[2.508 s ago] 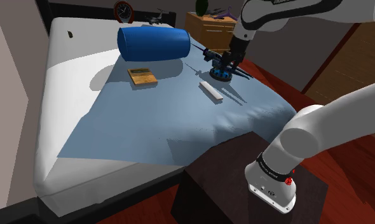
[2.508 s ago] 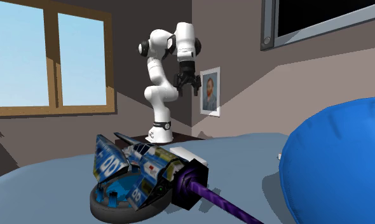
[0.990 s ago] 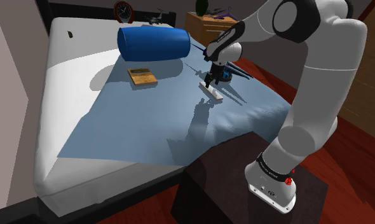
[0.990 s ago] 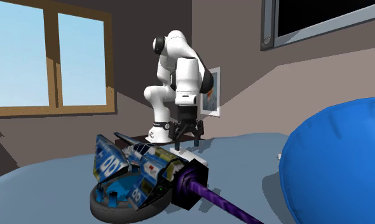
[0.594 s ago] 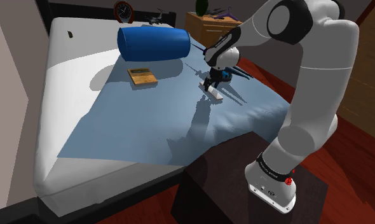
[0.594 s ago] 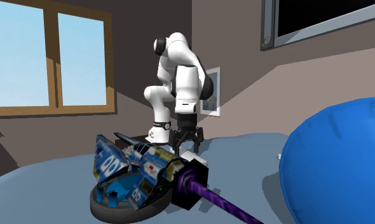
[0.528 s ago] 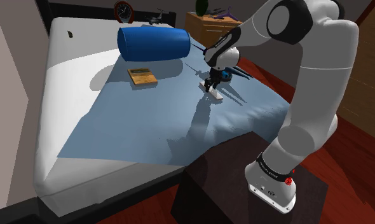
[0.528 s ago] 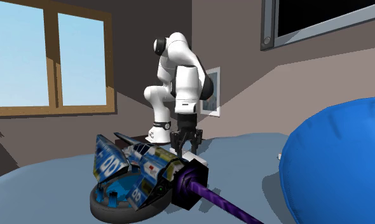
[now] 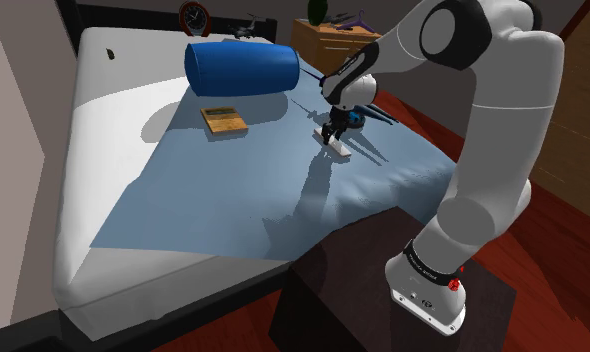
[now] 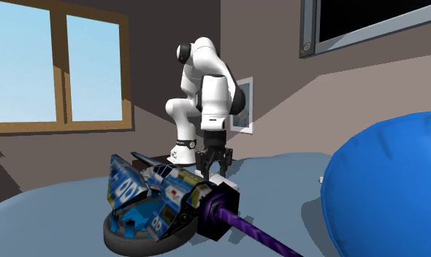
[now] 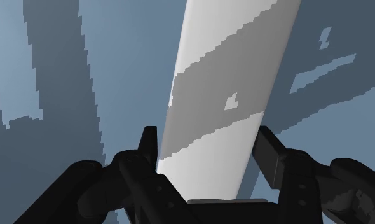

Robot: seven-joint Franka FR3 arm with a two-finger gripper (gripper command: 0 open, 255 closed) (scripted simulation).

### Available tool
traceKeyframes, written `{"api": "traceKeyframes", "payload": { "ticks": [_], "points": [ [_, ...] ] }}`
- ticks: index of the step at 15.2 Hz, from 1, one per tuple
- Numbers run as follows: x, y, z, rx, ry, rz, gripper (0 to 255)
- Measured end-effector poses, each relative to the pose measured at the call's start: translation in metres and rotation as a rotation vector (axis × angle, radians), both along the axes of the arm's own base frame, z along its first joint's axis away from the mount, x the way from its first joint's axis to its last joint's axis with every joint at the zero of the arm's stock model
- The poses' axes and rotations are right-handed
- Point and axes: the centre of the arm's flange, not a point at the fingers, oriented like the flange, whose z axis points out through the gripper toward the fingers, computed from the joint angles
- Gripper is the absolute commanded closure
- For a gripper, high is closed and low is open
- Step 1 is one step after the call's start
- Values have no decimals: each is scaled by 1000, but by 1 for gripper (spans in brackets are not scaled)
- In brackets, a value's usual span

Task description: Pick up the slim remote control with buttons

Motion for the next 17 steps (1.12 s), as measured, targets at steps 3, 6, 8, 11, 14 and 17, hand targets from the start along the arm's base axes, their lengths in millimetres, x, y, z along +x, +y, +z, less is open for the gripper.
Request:
{"api": "traceKeyframes", "payload": {
  "ticks": [3, 6, 8, 11, 14, 17],
  "points": [
    [0, 1, 6, 1, 2, 1, 255],
    [-1, 2, 21, 1, 2, 2, 255],
    [0, 1, 31, 1, 2, 2, 255],
    [0, 2, 46, 1, 2, 2, 255],
    [0, 2, 62, 1, 2, 2, 255],
    [0, 1, 76, 0, 2, 2, 255]
  ]
}}
